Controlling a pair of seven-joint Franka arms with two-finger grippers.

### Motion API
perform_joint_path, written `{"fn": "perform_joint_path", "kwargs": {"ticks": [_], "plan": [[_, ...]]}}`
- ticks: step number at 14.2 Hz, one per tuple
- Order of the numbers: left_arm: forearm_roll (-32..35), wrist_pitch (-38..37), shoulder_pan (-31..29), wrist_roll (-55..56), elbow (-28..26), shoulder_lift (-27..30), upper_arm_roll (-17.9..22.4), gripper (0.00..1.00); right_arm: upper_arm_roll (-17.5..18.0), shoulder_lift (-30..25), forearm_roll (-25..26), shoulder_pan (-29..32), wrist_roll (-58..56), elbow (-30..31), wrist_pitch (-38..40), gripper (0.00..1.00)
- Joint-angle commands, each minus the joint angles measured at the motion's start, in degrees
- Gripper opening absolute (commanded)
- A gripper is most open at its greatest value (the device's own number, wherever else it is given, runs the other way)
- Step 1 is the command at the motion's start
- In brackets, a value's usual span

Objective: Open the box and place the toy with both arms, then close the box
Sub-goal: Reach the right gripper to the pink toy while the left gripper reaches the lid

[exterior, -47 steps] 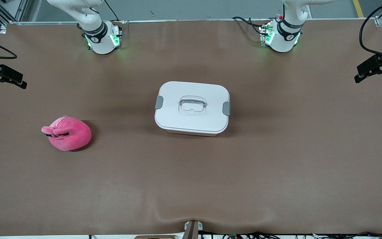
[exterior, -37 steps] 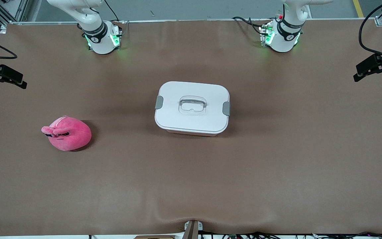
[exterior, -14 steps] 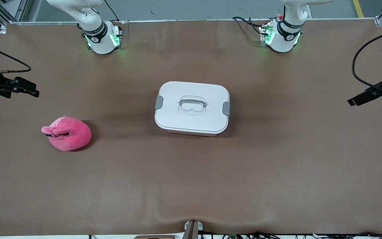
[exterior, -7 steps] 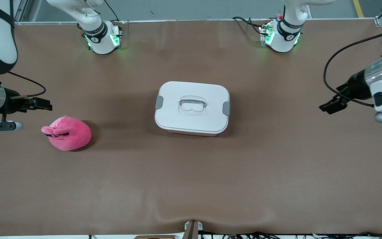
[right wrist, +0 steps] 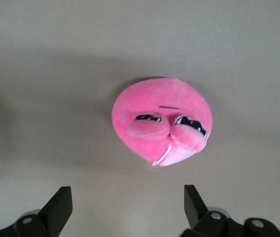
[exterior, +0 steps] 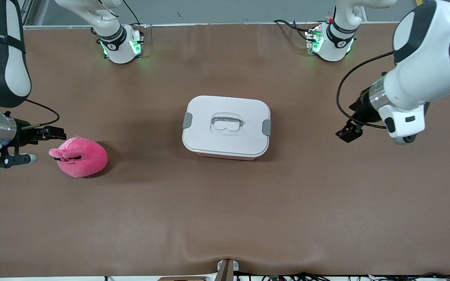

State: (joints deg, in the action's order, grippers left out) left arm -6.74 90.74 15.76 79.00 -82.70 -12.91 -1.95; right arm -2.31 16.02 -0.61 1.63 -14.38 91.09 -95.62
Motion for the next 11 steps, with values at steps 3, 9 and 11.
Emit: {"fn": "perform_joint_path", "kwargs": {"ticks": [3, 9, 11], "plan": [[-2.58, 3.13, 4.26, 11.42, 1.23, -2.91, 0.37, 1.00, 0.47, -0.64, 0.61, 3.46, -14.58, 6.73, -7.82, 1.00], [-1.96, 6.55, 10.33, 26.19, 1.23, -5.54, 0.20, 1.00, 0.47, -0.73, 1.05, 5.13, -48.47, 13.76, -17.49, 1.00], [-0.91, 8.83, 13.58, 28.74, 1.14, -7.30, 0.37, 1.00, 0.55, -0.81, 1.05, 4.70, -58.09, 14.20, -18.38, 1.00]]}}
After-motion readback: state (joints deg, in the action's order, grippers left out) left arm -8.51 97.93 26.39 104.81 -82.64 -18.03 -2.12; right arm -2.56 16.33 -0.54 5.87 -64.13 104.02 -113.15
